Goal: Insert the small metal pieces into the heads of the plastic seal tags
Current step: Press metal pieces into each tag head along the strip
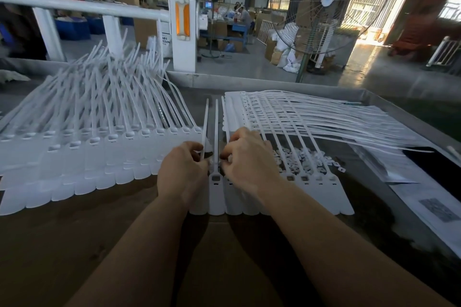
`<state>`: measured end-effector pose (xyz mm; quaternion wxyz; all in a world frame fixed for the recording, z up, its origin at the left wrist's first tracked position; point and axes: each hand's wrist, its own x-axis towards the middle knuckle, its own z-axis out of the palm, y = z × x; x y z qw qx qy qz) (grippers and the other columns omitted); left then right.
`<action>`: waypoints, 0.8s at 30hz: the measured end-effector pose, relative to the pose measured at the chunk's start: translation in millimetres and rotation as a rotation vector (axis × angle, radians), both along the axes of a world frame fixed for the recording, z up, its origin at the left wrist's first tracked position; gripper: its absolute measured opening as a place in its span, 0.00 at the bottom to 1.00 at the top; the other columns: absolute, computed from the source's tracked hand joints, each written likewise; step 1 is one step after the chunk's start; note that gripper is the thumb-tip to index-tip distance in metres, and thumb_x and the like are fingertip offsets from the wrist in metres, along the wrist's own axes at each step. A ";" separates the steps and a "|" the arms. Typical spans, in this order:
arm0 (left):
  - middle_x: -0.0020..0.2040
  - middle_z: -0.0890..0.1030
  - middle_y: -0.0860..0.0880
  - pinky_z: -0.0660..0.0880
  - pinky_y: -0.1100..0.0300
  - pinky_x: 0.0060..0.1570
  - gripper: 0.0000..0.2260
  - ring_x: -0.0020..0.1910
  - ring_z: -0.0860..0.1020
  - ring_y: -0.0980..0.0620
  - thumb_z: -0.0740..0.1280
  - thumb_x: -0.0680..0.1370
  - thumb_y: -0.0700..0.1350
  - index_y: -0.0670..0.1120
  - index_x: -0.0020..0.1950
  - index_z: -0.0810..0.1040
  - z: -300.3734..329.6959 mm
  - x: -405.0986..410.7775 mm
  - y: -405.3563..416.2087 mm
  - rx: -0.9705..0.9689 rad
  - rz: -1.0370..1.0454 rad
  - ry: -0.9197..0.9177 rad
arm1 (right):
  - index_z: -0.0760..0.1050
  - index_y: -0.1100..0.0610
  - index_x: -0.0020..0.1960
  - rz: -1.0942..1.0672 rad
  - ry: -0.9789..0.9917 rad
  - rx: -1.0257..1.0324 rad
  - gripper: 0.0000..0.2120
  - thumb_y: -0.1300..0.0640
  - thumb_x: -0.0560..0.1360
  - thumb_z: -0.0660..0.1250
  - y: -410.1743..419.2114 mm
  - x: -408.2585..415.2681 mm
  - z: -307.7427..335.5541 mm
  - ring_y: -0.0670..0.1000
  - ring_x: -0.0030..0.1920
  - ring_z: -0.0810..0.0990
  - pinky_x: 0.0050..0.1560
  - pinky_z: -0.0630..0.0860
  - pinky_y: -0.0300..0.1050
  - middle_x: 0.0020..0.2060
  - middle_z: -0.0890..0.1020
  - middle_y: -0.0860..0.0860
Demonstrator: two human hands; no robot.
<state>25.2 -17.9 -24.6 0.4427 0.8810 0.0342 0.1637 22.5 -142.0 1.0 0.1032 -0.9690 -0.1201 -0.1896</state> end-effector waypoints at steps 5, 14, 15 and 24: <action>0.51 0.81 0.47 0.74 0.58 0.46 0.15 0.44 0.75 0.53 0.69 0.74 0.43 0.46 0.60 0.77 0.5 1.8 0.4 0.003 0.001 0.008 | 0.79 0.54 0.55 -0.072 0.080 0.000 0.11 0.53 0.74 0.65 6.0 2.0 -1.9 0.52 0.60 0.67 0.60 0.64 0.51 0.56 0.72 0.51; 0.52 0.81 0.47 0.76 0.56 0.48 0.15 0.47 0.78 0.50 0.69 0.74 0.43 0.47 0.60 0.77 2.0 1.2 0.5 -0.015 -0.007 0.015 | 0.80 0.53 0.53 -0.141 0.096 0.120 0.09 0.57 0.73 0.68 11.6 4.2 -1.4 0.51 0.58 0.72 0.60 0.68 0.51 0.54 0.75 0.51; 0.52 0.81 0.47 0.76 0.56 0.48 0.15 0.47 0.78 0.50 0.69 0.74 0.43 0.47 0.60 0.77 2.0 1.2 0.5 -0.018 -0.008 0.016 | 0.81 0.53 0.52 -0.137 0.081 0.136 0.09 0.58 0.73 0.68 11.1 3.8 -1.6 0.51 0.57 0.72 0.60 0.70 0.50 0.53 0.76 0.51; 0.53 0.81 0.46 0.75 0.56 0.49 0.15 0.49 0.78 0.50 0.69 0.75 0.43 0.46 0.62 0.76 1.7 1.9 1.0 -0.023 -0.018 0.012 | 0.80 0.54 0.43 -0.070 0.055 0.495 0.02 0.60 0.72 0.71 -34.7 -11.3 14.8 0.39 0.37 0.78 0.36 0.70 0.26 0.36 0.80 0.44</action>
